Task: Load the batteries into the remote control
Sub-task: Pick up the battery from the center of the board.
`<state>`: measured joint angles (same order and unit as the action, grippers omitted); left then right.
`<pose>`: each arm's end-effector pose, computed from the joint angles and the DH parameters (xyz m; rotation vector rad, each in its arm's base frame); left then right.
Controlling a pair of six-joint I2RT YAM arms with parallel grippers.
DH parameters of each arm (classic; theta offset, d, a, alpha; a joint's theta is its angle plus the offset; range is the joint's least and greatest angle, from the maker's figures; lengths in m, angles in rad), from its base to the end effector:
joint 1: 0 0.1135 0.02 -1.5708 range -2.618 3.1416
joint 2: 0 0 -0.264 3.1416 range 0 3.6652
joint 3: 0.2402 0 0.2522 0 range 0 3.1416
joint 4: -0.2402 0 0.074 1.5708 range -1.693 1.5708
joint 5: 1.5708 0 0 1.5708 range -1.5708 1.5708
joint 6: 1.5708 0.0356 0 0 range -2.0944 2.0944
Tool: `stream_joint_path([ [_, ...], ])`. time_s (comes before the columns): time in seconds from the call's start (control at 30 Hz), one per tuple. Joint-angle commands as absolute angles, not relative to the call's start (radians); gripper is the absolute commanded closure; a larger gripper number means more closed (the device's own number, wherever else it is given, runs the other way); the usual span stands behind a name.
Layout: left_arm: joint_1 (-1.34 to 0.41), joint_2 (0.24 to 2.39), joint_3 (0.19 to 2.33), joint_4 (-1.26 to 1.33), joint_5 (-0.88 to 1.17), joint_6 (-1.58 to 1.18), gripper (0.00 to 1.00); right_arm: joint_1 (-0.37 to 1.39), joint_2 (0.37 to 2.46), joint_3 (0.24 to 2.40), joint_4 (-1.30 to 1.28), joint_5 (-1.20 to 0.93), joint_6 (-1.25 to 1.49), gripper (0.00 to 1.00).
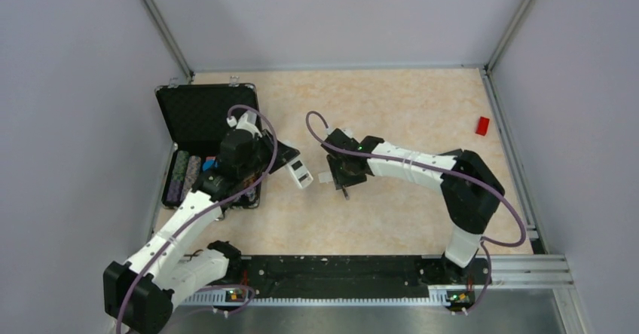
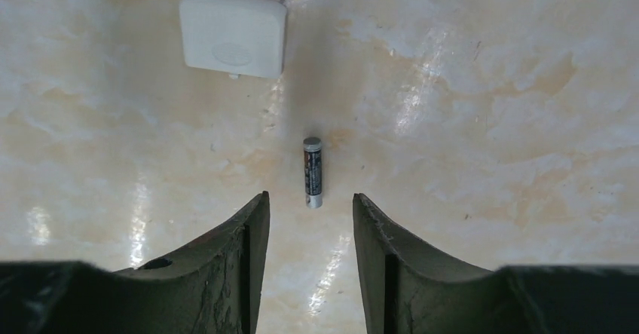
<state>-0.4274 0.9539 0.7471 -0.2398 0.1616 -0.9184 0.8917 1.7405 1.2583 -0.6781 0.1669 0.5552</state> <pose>0.1958 -0.0955 0.2901 -0.4183 2.1229 -0.9851 0.2263 0.2710 0.2132 -0.4085 2.6876 0.2042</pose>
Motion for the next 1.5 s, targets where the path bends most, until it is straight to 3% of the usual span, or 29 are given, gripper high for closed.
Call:
stream_joint_path([
  [0.0, -0.403, 0.914, 0.723, -0.208, 0.153, -0.911, 1.00, 0.895, 1.801, 1.316, -0.716, 0.244, 0.473, 0.58],
  [0.33, -0.354, 0.902, 0.656, -0.088, 0.186, -0.947, 1.00, 0.895, 1.905, 1.349, -0.743, 0.170, 0.476, 0.71],
  [0.9, -0.298, 0.819, 0.554, 0.072, 0.166, -0.994, 1.00, 0.886, 1.905, 1.302, -0.805, 0.099, 0.569, 0.75],
  [1.13, -0.297, 0.755, 0.460, 0.189, 0.135, -1.048, 1.00, 0.853, 1.924, 1.267, -0.741, 0.081, 0.606, 0.85],
  [1.47, -0.296, 0.710, 0.390, 0.248, 0.139, -1.064, 1.00, 0.839, 1.941, 1.254, -0.699, 0.126, 0.653, 0.80],
])
